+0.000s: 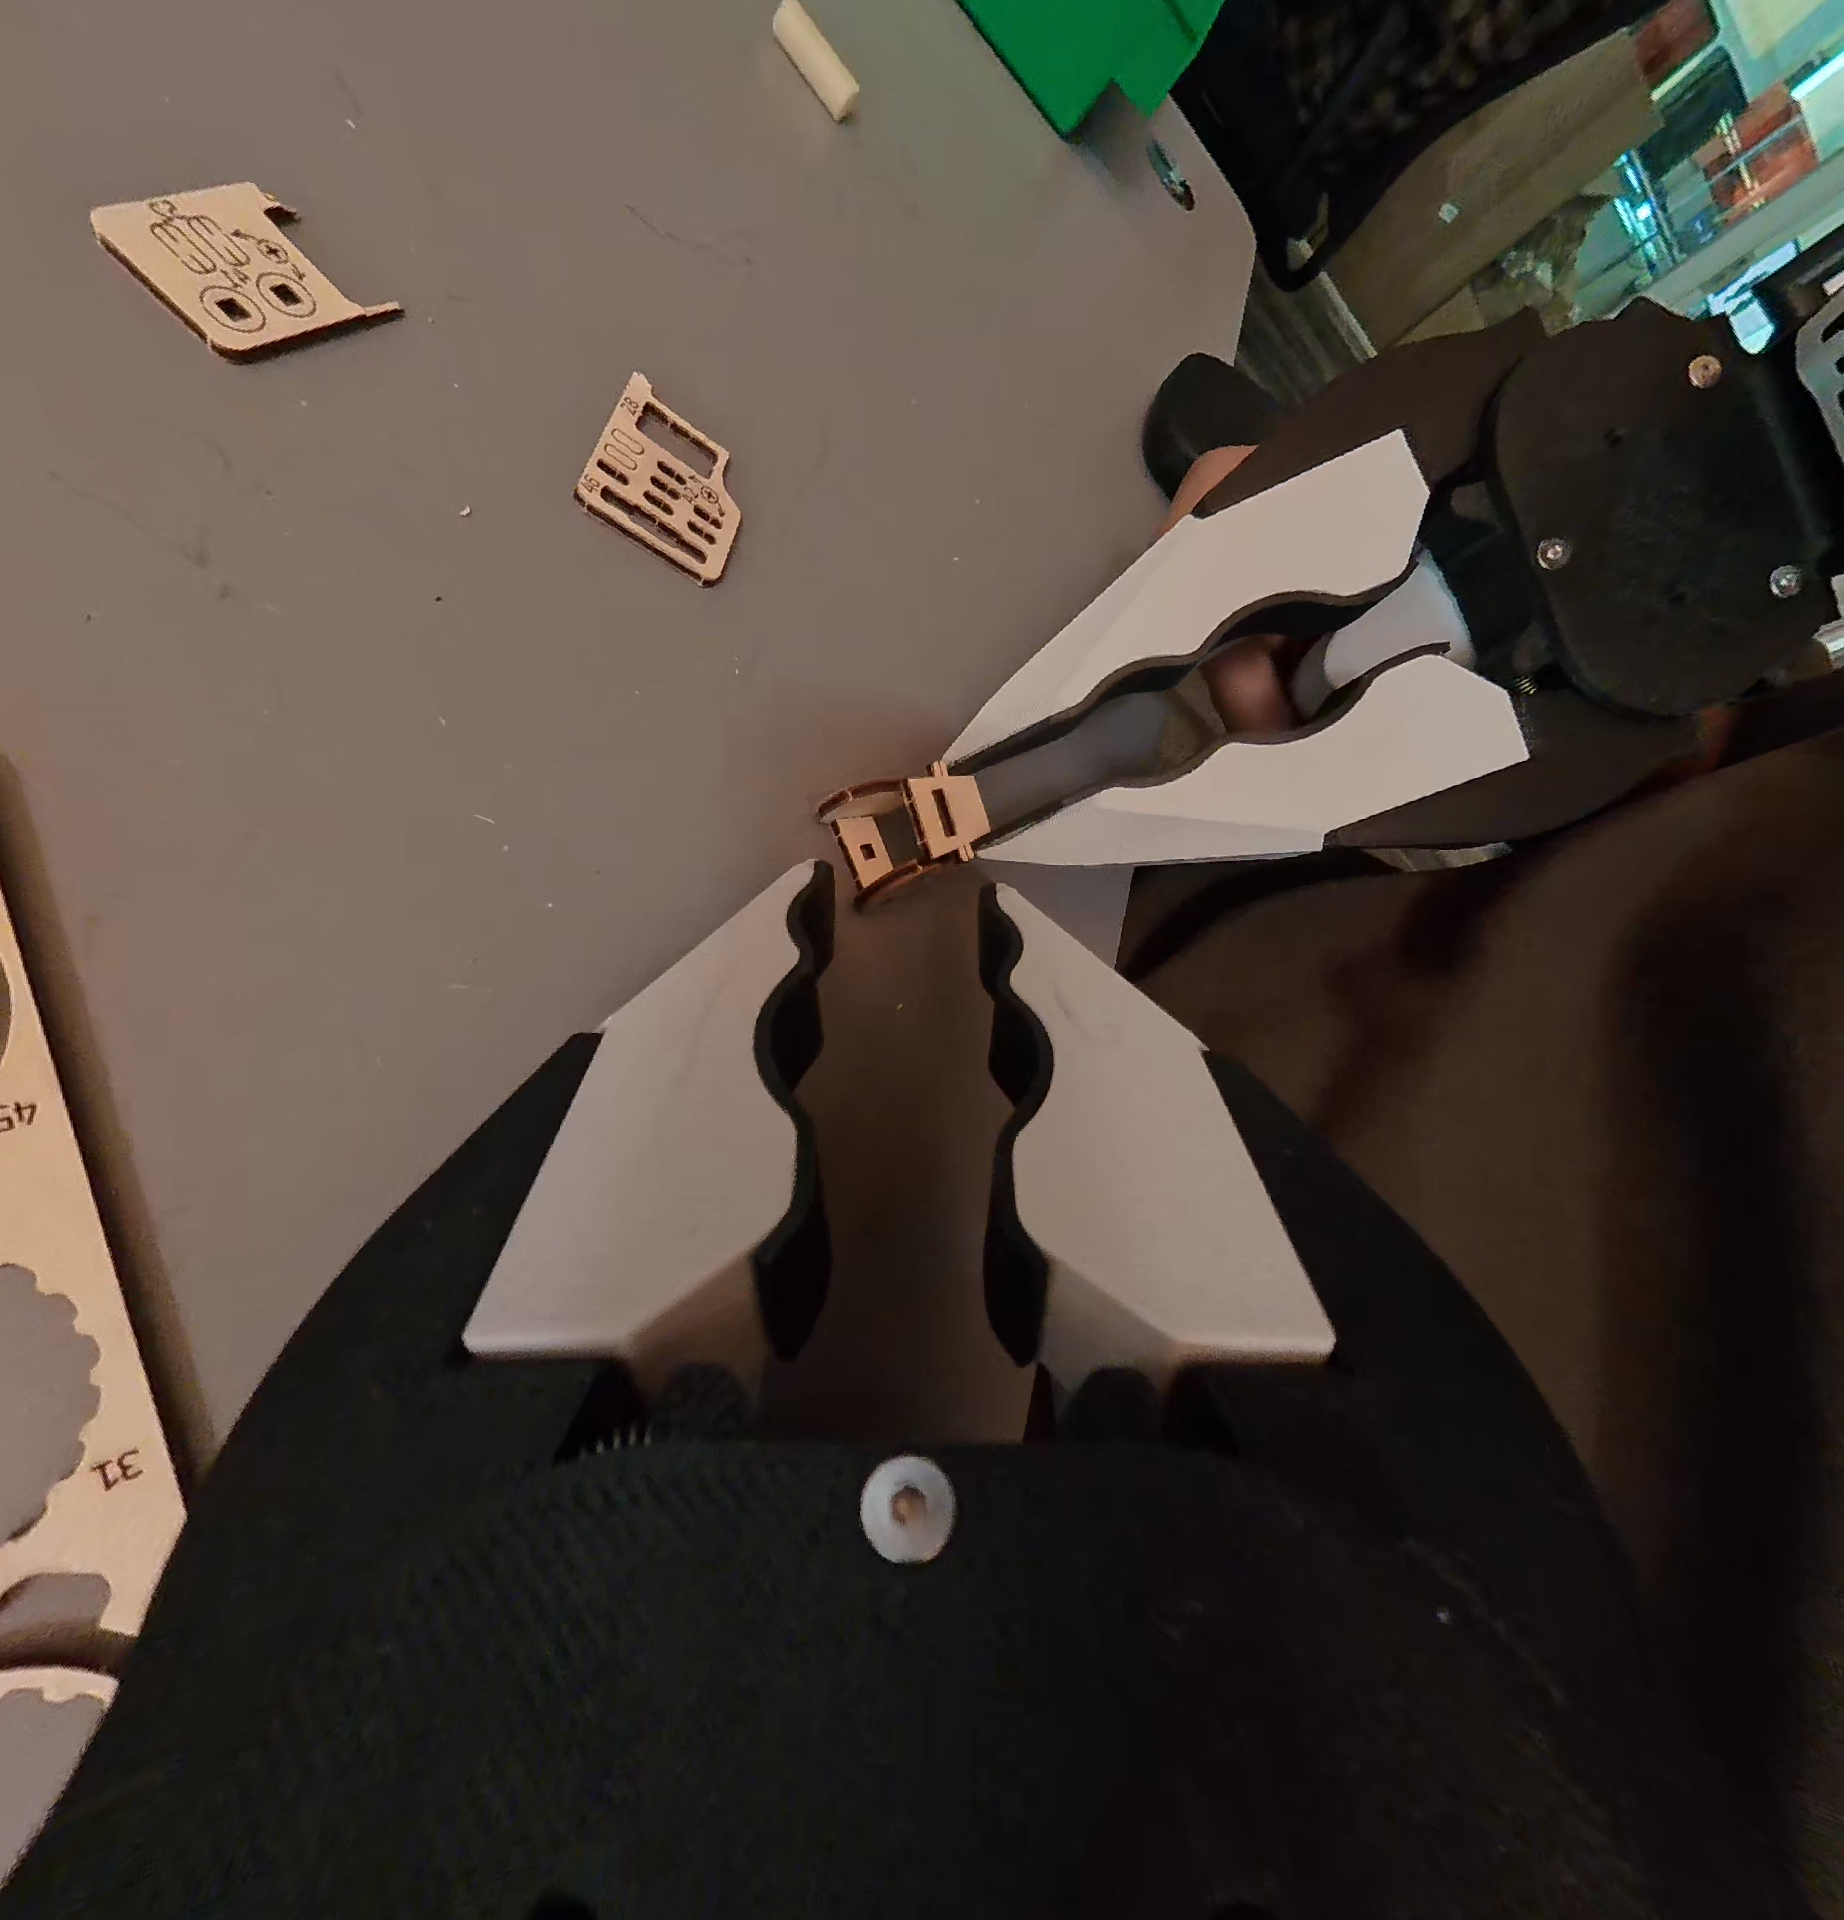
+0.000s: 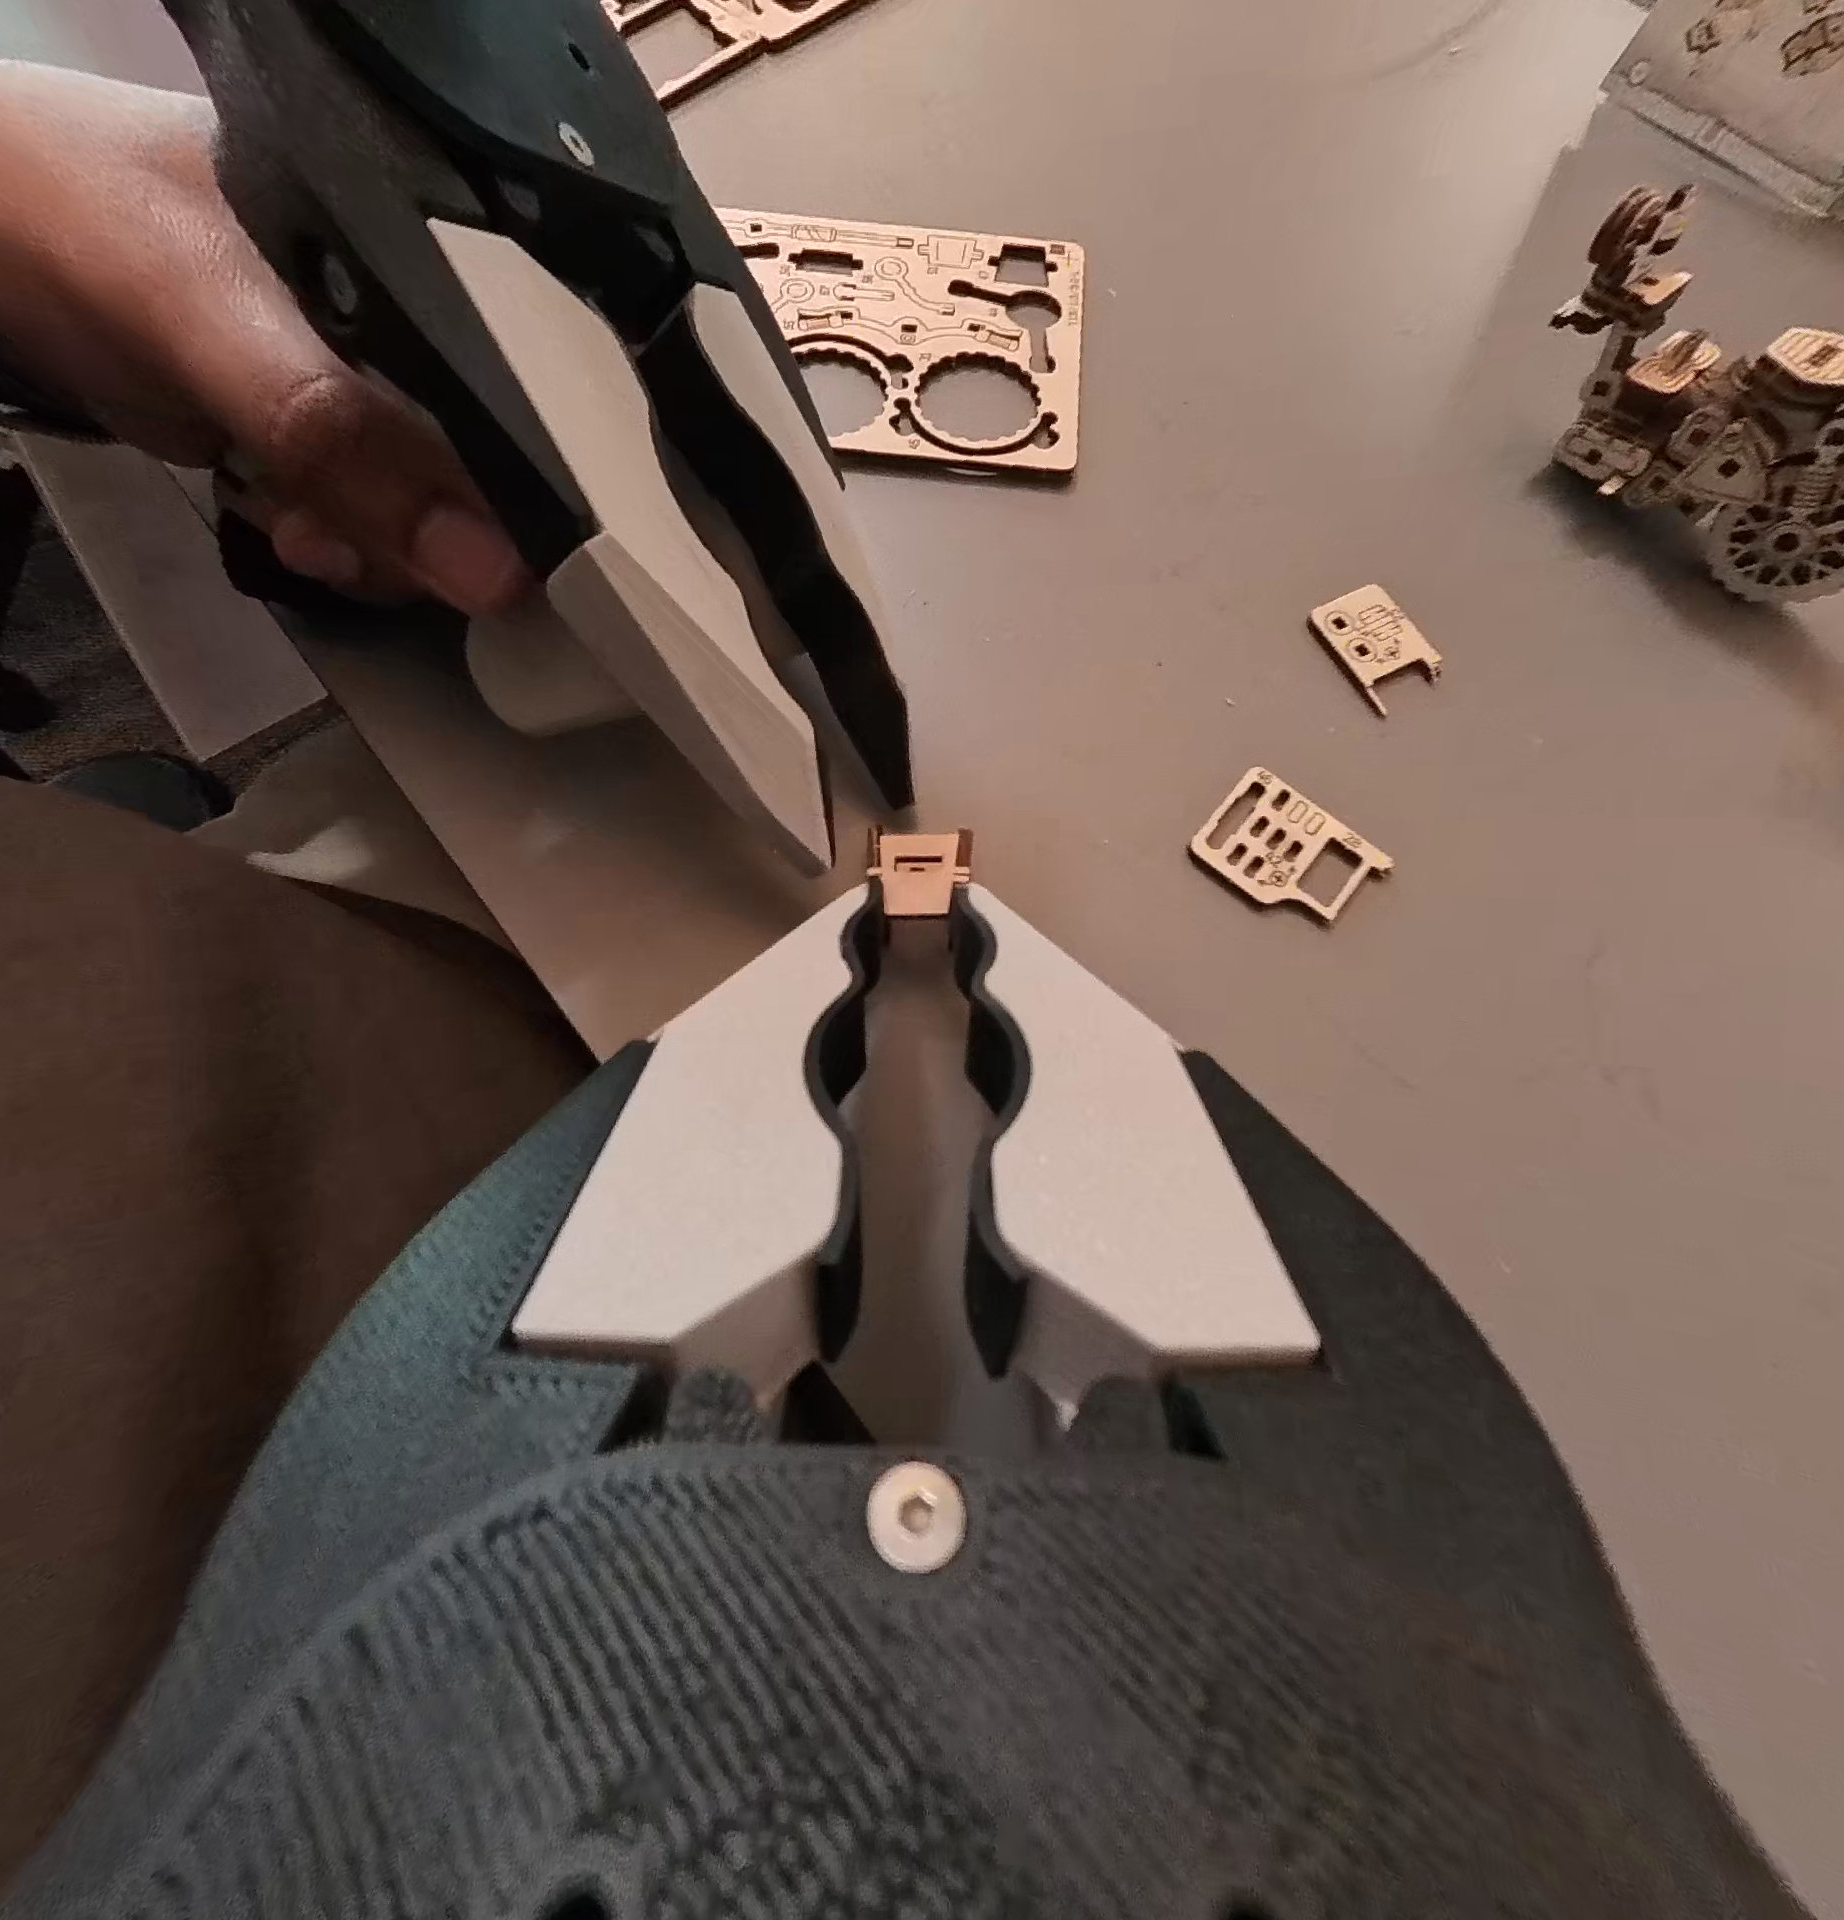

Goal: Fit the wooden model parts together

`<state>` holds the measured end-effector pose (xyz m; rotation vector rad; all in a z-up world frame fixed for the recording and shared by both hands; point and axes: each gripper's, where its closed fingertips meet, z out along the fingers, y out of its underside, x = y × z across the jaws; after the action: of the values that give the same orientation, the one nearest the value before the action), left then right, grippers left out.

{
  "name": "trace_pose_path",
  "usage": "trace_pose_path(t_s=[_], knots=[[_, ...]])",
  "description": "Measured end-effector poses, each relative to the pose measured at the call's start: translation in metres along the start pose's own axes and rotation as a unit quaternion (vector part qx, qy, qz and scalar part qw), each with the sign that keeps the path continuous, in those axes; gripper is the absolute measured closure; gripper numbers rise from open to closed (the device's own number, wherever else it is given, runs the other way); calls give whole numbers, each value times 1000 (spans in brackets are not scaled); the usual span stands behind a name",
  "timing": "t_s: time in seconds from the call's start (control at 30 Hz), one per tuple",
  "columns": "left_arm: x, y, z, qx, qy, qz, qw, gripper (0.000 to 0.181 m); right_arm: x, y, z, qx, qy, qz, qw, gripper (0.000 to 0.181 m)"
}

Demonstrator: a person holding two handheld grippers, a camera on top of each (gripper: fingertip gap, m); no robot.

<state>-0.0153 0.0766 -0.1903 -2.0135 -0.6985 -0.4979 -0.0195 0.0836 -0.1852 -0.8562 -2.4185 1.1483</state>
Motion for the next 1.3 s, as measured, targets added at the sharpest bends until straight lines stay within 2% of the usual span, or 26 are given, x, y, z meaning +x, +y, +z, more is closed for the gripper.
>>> trace_pose_path(t_s=[0.03, 0.8, 1.13, 1.3], knots=[[0, 0, 0, 0, 0, 0, 1000, 155, 0, 0, 0, 0, 1, -2, 1000, 170], [0, 0, 0, -1, 0, 0, 1000, 156, 2, 0, 1, -12, 8, -24, 1000, 164], [-1, 0, 0, 0, -1, -3, 1000, 157, 11, -6, -7, 27, 21, -15, 999, 166], [0, -3, 0, 11, 13, -24, 1000, 155, 28, -9, -10, 65, 41, 3, 997, 167]])
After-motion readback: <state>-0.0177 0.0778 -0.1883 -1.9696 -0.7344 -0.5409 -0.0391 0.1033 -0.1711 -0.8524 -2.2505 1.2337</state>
